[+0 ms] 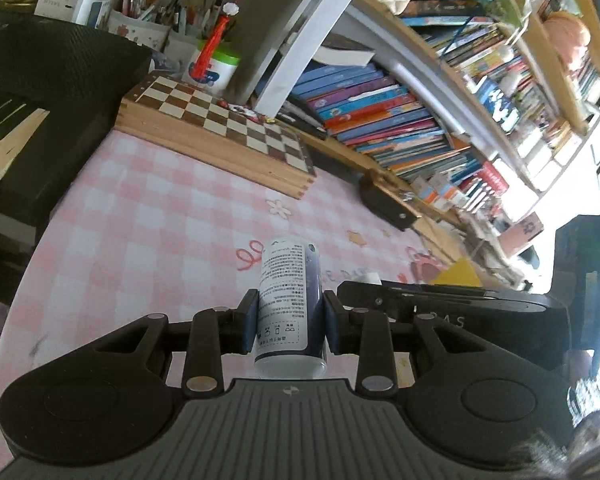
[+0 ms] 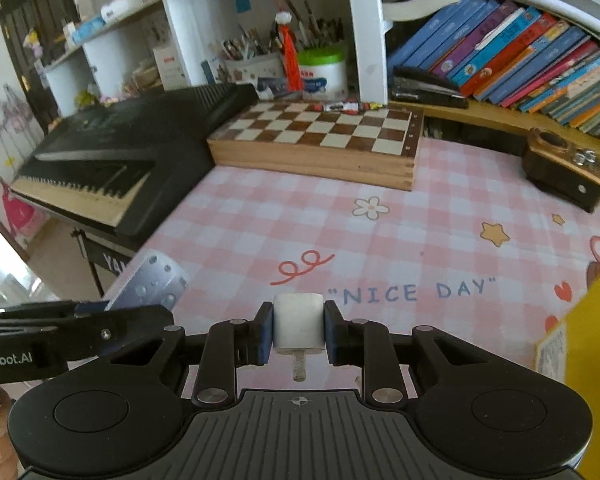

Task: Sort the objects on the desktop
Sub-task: 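Carry the cream tube with the left gripper while the right carries the plug to the yellow box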

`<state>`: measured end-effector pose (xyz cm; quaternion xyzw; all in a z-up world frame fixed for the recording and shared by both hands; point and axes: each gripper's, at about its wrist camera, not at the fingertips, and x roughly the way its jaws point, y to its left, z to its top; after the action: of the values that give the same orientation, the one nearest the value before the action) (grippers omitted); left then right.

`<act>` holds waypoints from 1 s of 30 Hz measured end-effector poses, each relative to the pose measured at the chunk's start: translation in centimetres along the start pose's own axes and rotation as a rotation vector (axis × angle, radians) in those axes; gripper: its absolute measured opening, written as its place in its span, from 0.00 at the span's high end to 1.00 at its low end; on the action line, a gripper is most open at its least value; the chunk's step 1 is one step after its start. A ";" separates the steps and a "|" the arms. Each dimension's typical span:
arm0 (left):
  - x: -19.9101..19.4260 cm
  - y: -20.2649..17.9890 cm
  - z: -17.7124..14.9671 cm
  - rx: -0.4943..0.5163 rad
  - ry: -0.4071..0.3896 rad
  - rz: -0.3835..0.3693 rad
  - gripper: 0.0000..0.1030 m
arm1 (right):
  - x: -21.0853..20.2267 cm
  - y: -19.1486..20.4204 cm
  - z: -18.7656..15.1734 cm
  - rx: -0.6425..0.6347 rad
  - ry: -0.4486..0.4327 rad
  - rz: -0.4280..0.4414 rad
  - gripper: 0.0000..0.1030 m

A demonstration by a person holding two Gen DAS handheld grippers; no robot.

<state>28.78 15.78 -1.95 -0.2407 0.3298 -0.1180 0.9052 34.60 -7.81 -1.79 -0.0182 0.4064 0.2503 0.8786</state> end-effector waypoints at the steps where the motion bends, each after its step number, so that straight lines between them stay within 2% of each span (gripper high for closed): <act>1: -0.6 0.0 -0.2 -0.006 -0.001 -0.012 0.71 | -0.5 0.1 -0.2 0.012 -0.004 0.002 0.77; 8: -4.6 0.0 -1.7 -0.100 0.001 -0.125 0.71 | -5.4 1.0 -2.5 0.088 -0.052 0.003 0.77; 17: -9.3 -2.3 -3.8 -0.015 0.010 -0.198 0.71 | -10.6 2.7 -7.1 0.171 -0.058 -0.003 0.77; 30: -15.4 -3.6 -8.7 0.039 0.071 -0.239 0.71 | -16.5 6.0 -13.5 0.244 -0.084 -0.003 0.77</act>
<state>11.25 15.32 2.44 -0.2566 0.3280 -0.2400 0.8769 13.33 -12.73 2.14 0.0989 0.3968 0.1981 0.8908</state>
